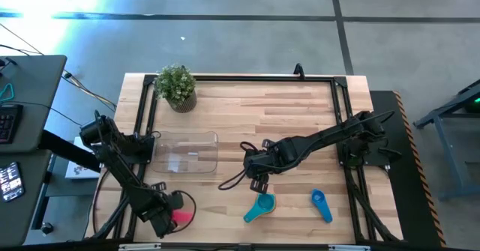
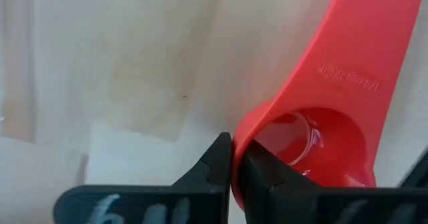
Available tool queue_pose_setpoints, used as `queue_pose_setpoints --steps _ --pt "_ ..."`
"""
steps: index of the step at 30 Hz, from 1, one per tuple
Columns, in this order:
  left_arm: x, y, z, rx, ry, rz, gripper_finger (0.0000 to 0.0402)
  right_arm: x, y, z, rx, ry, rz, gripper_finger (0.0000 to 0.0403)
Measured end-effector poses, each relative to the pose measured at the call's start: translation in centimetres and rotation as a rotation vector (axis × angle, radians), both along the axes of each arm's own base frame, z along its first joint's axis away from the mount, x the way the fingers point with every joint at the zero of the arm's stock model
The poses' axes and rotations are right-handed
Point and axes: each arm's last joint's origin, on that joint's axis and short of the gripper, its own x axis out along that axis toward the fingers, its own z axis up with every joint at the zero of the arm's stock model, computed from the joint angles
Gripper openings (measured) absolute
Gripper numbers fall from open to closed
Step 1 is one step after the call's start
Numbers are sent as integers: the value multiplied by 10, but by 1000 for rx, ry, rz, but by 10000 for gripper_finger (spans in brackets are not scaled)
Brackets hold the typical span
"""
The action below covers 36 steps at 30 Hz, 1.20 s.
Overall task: Nest measuring cups in basket
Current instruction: Stack the red measuring cup on top of the light blue measuring cup
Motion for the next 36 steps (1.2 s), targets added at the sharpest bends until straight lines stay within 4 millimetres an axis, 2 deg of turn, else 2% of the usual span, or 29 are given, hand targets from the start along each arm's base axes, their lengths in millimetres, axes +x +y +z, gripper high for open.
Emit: queue_pose_setpoints --steps 4,8,13,19,28,32,36 --pt "11 1 5 -32 -18 -17 4 0 1 0 32 9 -4 170" --pt "30 5 15 -58 -56 -68 3 -1 2 0 83 23 -9 170" --pt "59 22 24 -69 -102 -122 3 1 3 8 141 16 -52 170" --pt "89 48 31 -58 -150 -175 2 2 2 49 100 -85 -112 170" --pt "128 82 52 -38 -257 -247 2 -17 -8 122 -72 -224 -215 170" --pt "143 97 64 -27 -306 -285 1 -25 -13 143 -111 -275 -249 170" --pt "155 114 75 2 -339 -348 1 -30 -17 156 -136 -314 -275 170"
